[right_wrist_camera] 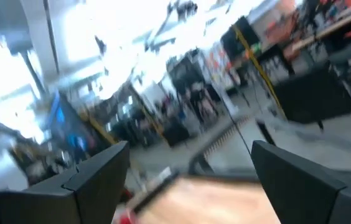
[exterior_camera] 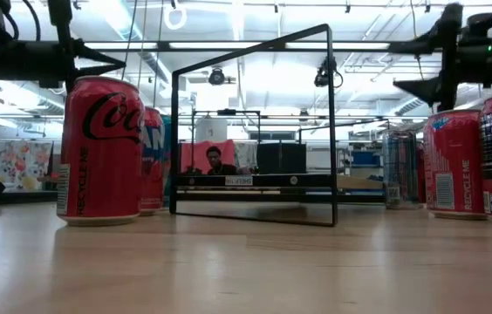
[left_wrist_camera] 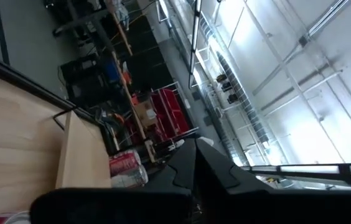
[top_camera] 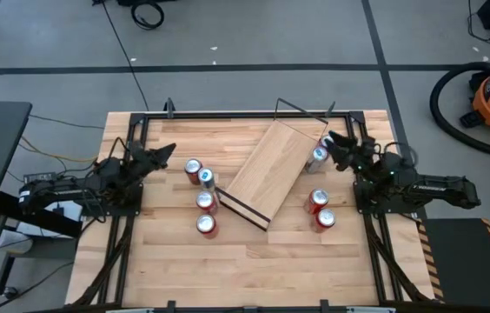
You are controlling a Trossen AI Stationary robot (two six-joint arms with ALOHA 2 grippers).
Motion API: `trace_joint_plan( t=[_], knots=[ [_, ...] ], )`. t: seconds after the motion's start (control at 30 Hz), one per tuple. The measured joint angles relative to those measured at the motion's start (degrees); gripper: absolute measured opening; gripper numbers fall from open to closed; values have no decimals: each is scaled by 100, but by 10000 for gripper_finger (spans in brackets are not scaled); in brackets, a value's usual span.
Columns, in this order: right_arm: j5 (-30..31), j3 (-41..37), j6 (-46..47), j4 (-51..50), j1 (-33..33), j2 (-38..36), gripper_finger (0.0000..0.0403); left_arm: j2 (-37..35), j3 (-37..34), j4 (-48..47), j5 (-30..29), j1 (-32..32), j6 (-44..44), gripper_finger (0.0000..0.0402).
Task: Place canned beverage on shelf
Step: Put the right blue soda can on the shelf
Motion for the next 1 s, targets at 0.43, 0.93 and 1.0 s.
trace_joint_plan(
  t=[0.43, 0.93, 1.0],
  knots=[
    [-715, 960, 298, -1145, 2, 552, 348, 5, 0, 849, -797, 48, 6, 11],
    [-1005, 5737, 1262, -8066, -396, 4727, 348, 420, 1217, -1013, -314, 568, 1149, 85],
    [-1322, 6286, 1399, -8916, -572, 5344, 348, 550, 1506, -1369, -310, 568, 1357, 110]
  ],
)
